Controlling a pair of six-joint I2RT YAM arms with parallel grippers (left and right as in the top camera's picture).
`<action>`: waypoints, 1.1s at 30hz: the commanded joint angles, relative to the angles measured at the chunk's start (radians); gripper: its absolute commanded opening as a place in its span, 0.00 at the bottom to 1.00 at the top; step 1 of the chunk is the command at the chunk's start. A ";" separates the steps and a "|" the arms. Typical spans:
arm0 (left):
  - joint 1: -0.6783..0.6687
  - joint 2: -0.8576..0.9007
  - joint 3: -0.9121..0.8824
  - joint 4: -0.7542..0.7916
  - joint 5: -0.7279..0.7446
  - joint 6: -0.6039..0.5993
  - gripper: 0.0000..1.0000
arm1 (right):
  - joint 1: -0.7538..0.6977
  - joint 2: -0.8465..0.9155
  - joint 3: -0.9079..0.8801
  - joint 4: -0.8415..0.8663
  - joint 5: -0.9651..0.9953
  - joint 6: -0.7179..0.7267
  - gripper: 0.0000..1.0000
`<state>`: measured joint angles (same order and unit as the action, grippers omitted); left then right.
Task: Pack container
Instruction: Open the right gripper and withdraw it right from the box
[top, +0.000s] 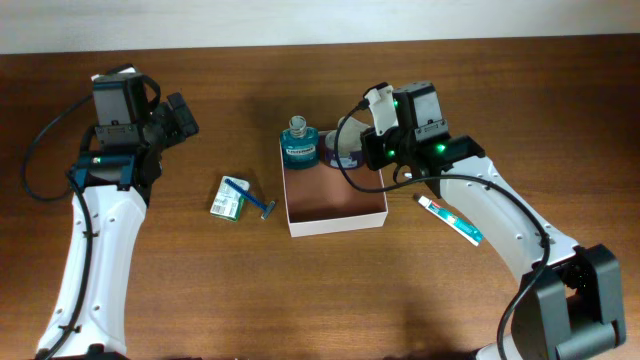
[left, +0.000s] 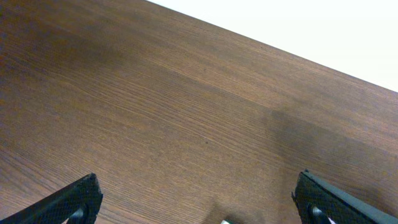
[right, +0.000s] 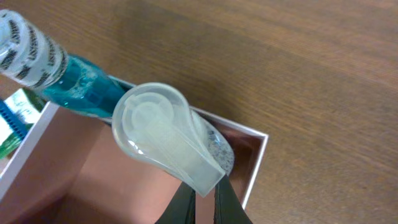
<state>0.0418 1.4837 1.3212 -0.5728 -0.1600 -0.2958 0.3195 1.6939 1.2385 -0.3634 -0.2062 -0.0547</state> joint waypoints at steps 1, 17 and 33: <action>0.005 -0.001 0.013 0.002 0.003 0.002 0.99 | 0.000 -0.014 -0.004 0.017 0.043 -0.021 0.06; 0.005 -0.001 0.013 0.002 0.003 0.002 0.99 | 0.000 -0.033 -0.002 -0.098 0.042 -0.020 0.42; 0.005 -0.001 0.013 0.002 0.003 0.002 0.99 | -0.151 -0.433 0.000 -0.488 0.223 -0.020 0.70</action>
<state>0.0418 1.4837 1.3212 -0.5735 -0.1596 -0.2958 0.2081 1.3182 1.2385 -0.7956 -0.0578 -0.0784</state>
